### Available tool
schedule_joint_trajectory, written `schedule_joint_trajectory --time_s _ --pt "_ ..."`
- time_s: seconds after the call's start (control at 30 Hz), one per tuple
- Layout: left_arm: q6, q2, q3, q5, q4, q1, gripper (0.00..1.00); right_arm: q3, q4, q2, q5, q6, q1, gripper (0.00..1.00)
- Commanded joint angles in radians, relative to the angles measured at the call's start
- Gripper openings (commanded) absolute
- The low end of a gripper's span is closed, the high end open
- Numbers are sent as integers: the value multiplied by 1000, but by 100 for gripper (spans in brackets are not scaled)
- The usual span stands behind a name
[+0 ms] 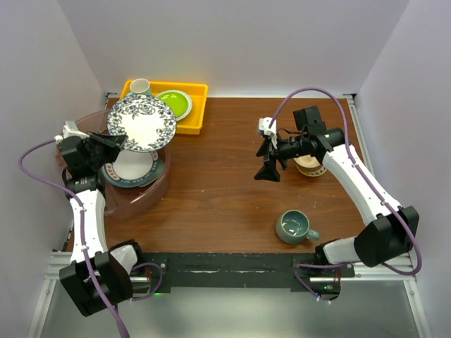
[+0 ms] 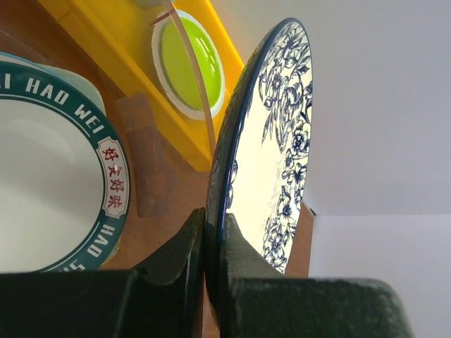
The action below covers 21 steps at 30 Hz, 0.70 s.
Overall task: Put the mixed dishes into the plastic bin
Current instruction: Place the plate in the plastic bin.
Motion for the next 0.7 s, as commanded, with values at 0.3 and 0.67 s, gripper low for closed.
schedule_joint_trajectory --time_s 0.3,0.67 --pt "-98 -22 -42 11 191 57 0 -30 34 -7 -25 -12 -5 91" --pt "-185 -37 -8 -138 30 82 0 -38 38 -4 -28 -18 -5 92"
